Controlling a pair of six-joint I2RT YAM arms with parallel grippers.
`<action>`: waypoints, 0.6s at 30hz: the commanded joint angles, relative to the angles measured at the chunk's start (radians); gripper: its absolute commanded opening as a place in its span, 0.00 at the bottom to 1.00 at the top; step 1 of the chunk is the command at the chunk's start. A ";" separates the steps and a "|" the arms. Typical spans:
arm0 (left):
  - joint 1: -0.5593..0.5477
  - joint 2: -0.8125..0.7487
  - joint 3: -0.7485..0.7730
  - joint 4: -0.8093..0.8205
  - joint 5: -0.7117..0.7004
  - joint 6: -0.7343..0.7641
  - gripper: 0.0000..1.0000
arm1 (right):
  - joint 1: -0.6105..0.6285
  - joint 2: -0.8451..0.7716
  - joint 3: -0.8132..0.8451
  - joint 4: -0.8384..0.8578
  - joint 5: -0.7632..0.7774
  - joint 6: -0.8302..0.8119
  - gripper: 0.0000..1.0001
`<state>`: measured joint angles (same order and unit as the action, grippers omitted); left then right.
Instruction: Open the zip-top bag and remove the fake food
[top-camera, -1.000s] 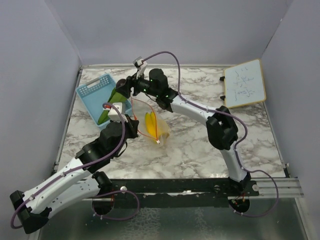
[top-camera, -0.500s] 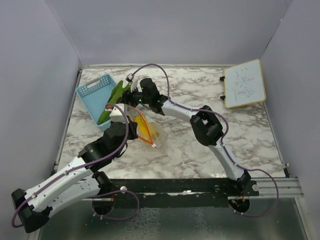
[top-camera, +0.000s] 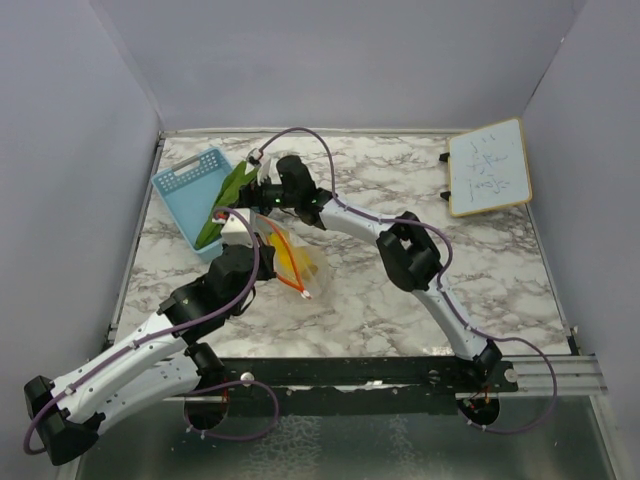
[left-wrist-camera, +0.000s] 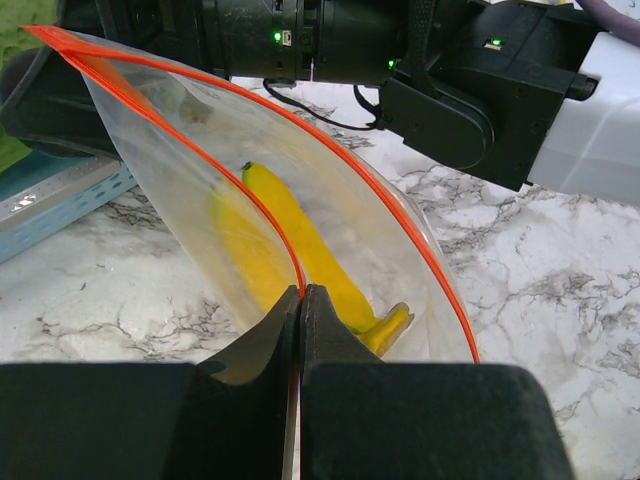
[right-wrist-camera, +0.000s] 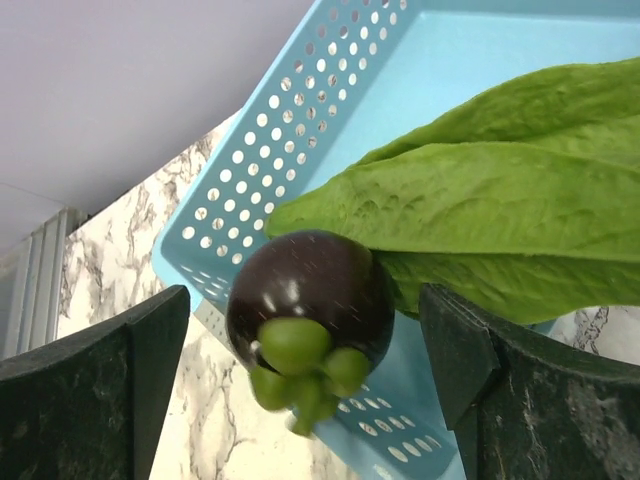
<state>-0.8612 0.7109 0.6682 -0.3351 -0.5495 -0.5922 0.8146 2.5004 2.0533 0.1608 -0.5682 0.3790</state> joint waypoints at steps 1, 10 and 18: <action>0.001 -0.004 -0.008 -0.006 -0.023 -0.003 0.00 | 0.006 0.000 0.029 -0.063 0.020 -0.016 0.98; 0.000 -0.015 -0.014 -0.010 -0.027 -0.003 0.00 | 0.006 -0.201 -0.235 0.078 0.120 -0.038 0.78; 0.000 0.001 -0.017 0.016 -0.006 -0.005 0.00 | 0.006 -0.284 -0.378 0.204 0.074 0.029 0.26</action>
<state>-0.8612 0.7086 0.6556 -0.3344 -0.5503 -0.5922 0.8146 2.2929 1.7493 0.2386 -0.4927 0.3721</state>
